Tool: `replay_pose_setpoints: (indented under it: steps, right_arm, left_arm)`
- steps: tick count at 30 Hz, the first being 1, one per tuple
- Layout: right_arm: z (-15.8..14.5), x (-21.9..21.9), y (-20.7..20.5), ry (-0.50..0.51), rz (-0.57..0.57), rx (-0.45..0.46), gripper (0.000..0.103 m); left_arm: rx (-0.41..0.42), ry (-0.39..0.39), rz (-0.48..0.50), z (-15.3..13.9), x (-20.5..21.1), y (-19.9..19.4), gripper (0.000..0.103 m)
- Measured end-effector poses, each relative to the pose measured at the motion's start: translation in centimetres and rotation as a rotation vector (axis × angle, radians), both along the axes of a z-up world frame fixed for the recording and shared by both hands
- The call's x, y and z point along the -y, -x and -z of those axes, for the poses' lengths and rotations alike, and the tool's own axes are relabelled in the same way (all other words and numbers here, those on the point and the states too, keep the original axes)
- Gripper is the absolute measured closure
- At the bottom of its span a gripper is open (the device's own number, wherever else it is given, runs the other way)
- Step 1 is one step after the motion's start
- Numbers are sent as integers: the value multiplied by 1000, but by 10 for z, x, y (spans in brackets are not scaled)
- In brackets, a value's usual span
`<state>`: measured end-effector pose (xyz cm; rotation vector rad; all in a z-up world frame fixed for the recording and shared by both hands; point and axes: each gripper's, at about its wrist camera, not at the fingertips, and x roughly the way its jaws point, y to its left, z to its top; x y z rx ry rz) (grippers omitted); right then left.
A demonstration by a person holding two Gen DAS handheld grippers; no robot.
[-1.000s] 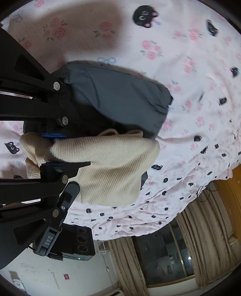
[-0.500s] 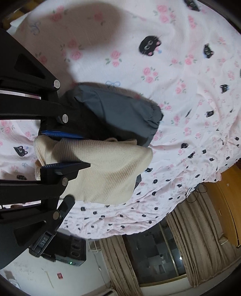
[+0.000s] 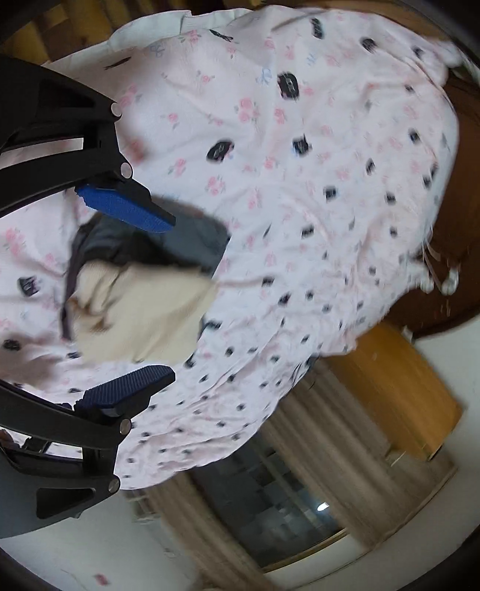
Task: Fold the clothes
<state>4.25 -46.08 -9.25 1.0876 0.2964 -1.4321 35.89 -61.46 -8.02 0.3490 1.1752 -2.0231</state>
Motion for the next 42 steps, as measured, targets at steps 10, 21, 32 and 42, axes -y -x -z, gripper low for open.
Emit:
replay_pose_setpoints:
  steps: [10, 21, 32, 42]
  right_arm:
    - [2, -169, 35, -21, 198, -147, 37]
    - [8, -349, 68, -168, 433, -438, 33]
    - [24, -471, 94, -278, 680, -497, 33]
    - [15, -547, 94, -289, 909, -444, 32]
  left_arm:
    - [71, 85, 405, 10, -134, 141, 33]
    - [147, 114, 770, 40, -286, 254, 33]
    - [197, 141, 891, 46, -355, 288, 33]
    - [228, 265, 1054, 22, -452, 323, 33]
